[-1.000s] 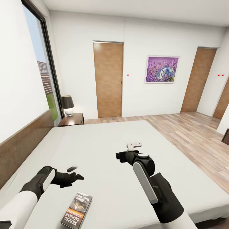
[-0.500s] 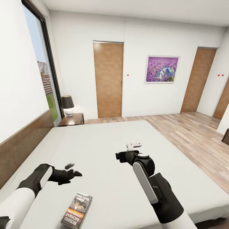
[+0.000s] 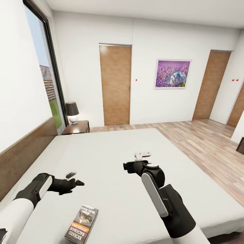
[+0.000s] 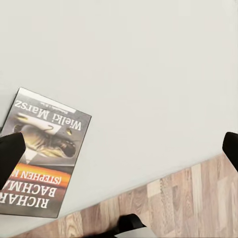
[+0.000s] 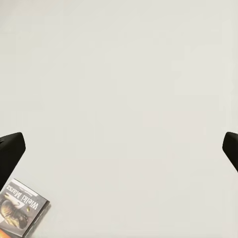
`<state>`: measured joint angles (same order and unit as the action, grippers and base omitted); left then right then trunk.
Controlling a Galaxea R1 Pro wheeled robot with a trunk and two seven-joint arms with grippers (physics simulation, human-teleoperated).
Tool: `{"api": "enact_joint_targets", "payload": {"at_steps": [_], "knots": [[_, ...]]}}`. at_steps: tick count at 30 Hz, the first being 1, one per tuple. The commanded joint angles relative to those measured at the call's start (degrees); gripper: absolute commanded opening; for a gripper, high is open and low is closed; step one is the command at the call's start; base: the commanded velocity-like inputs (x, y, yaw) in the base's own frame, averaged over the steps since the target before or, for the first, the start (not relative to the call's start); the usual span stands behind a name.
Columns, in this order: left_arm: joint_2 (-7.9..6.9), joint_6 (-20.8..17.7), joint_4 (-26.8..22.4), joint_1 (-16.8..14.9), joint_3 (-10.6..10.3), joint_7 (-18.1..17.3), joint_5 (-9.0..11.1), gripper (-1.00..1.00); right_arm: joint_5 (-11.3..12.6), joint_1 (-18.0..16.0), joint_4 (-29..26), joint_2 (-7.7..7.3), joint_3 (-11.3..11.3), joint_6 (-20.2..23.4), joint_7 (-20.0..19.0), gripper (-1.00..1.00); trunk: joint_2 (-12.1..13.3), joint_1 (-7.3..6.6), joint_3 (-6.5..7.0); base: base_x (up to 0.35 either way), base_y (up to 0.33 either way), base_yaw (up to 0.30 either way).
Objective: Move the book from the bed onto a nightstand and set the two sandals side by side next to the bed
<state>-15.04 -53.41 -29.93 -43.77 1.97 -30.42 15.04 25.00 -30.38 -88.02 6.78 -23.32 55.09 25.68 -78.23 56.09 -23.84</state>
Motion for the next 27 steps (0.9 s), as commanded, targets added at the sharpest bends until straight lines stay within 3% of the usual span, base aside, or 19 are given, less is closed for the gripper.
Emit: {"api": "enact_joint_targets", "payload": {"at_steps": [1, 6, 15, 27], "knots": [[-0.13, -0.2, 0.0, 0.0, 0.2, -0.2, -0.2, 1.00, 0.6, -0.1, 0.0, 0.00, 0.0, 0.1, 0.6, 1.00, 0.0, 0.00, -0.07, 0.000, 0.000, 0.000], [-0.54, -0.1, 0.0, -0.1, 0.3, 0.0, -0.2, 1.00, 0.5, -0.1, 0.0, -0.01, -0.1, 0.1, 0.6, 1.00, 0.0, 0.00, -0.07, 0.000, 0.000, 0.000], [-2.72, 0.6, 0.0, -0.1, 1.1, 0.4, -0.2, 1.00, 0.5, -0.1, 0.0, -0.02, -0.1, 0.2, 0.6, 1.00, 0.0, 0.00, -0.07, 0.000, 0.000, 0.000], [-3.14, 3.5, 0.1, 0.0, 4.4, 8.7, -0.2, 1.00, 0.5, -0.1, 0.0, -0.02, -0.1, 0.2, 0.6, 1.00, 0.0, 0.00, -0.07, 0.000, 0.000, 0.000]]}}
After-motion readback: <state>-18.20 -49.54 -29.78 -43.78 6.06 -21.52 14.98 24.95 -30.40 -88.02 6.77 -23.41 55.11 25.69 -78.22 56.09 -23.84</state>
